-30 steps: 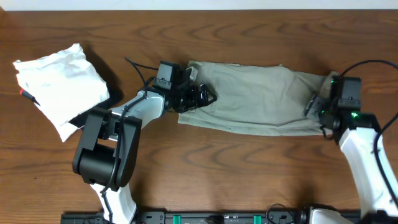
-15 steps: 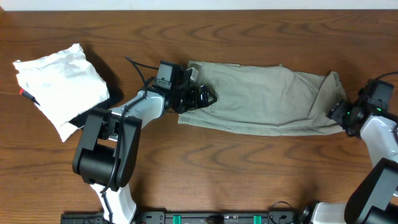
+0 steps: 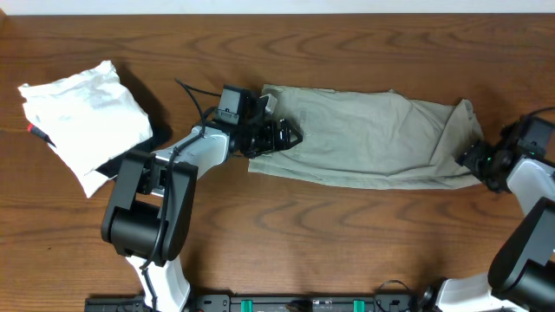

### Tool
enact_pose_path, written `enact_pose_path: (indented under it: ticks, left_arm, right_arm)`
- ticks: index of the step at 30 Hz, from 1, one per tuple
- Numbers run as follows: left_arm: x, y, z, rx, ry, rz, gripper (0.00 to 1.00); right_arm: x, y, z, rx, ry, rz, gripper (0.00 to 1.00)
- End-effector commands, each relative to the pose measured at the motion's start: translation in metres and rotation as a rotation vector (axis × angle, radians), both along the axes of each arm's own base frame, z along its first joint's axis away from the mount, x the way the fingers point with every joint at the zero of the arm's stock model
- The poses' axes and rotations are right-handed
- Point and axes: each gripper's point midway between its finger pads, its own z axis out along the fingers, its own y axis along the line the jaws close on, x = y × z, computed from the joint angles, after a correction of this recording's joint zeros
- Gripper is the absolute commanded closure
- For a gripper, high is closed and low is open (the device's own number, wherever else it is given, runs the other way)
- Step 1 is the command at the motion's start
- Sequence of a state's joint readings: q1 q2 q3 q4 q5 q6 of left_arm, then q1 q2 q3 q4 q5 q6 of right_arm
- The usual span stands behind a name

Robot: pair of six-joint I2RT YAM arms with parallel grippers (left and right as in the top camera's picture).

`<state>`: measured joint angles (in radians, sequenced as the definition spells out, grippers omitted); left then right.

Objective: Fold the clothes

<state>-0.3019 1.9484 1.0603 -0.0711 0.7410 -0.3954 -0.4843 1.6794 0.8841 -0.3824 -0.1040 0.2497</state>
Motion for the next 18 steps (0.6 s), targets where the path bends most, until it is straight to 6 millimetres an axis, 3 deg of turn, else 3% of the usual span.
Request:
enact_pose_path:
  ticks: [1, 5, 10, 18]
  left_arm:
    - [-0.017, 0.016, -0.038, 0.079, 0.100, 0.033, 0.14]
    - [-0.017, 0.016, -0.038, 0.079, 0.100, 0.033, 0.14]
    - [-0.017, 0.016, -0.038, 0.080, 0.101, 0.033, 0.14]
    - [-0.017, 0.016, -0.038, 0.079, 0.101, 0.033, 0.14]
  right_arm:
    - [0.000, 0.002, -0.007, 0.022, 0.011, 0.014, 0.36]
    - [-0.001, 0.003, -0.011, 0.027, 0.021, 0.014, 0.53]
    - [-0.004, 0.003, -0.011, 0.030, 0.033, 0.012, 0.85]
    - [-0.025, -0.008, -0.014, 0.023, 0.107, -0.066, 0.97]
